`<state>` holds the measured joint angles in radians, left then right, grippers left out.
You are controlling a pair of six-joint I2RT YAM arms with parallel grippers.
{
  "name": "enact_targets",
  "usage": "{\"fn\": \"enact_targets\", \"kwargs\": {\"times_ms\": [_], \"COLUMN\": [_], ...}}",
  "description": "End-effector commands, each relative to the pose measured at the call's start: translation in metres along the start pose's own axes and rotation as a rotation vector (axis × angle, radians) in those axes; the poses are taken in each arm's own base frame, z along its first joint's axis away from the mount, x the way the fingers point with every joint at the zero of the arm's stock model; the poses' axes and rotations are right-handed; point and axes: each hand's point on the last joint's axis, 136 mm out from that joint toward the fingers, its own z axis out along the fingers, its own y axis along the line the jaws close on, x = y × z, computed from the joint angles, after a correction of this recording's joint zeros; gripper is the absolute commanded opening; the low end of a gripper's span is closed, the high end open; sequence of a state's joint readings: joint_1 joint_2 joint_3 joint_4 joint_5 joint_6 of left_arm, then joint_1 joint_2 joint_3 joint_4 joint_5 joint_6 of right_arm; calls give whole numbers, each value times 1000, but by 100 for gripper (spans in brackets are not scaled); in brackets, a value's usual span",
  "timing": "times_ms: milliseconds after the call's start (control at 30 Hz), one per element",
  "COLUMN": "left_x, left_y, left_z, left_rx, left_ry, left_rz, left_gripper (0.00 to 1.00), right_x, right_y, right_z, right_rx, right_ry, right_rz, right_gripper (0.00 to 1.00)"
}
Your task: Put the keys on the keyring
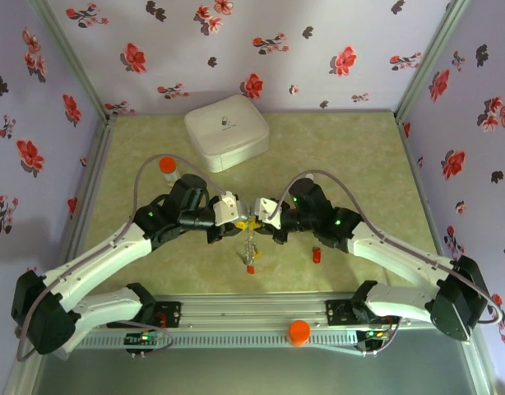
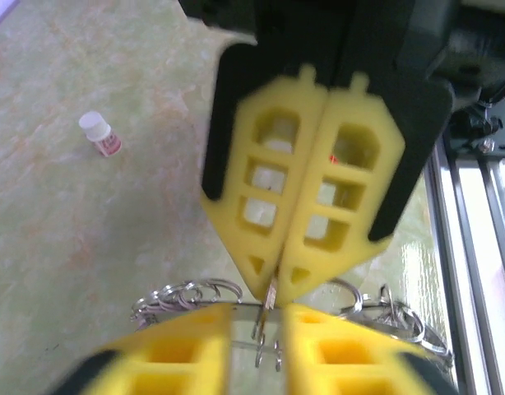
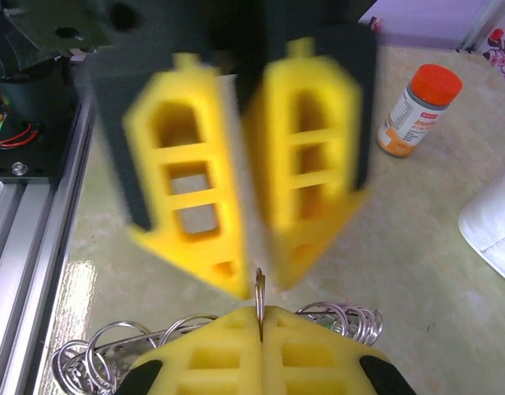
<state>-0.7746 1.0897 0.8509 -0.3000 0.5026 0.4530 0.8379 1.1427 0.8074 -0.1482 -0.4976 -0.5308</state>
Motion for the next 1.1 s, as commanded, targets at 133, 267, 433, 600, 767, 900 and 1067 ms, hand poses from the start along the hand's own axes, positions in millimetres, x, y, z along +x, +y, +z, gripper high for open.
{"fn": "enact_targets", "kwargs": {"times_ms": [133, 267, 433, 600, 767, 900, 1067], "left_x": [-44, -43, -47, -43, -37, -37, -36], "left_y": [20, 9, -2, -7, -14, -18, -18], "left_z": [-61, -62, -56, -45, -39, -36, -32], "left_rx": [-87, -28, 91, 154, 177, 190, 196], "left_ry": [-498, -548, -585, -612, -601, -597, -585], "left_rz": [-57, -47, -49, -71, -54, -43, -41], "left_gripper": [48, 48, 47, 45, 43, 41, 37], "right_x": [-22, -34, -44, -52, -59, -62, -68], "right_y": [4, 9, 10, 9, 5, 0, 3], "right_z": [-19, -29, -35, -39, -41, -40, -40], "right_rx": [-42, -83, -95, -85, -70, -52, -61], "right_ry": [-134, -209, -249, -289, -315, -324, -338], "right_rz": [36, 43, 55, 65, 69, 85, 84], "right_gripper": [0, 0, 0, 0, 0, 0, 0]}}
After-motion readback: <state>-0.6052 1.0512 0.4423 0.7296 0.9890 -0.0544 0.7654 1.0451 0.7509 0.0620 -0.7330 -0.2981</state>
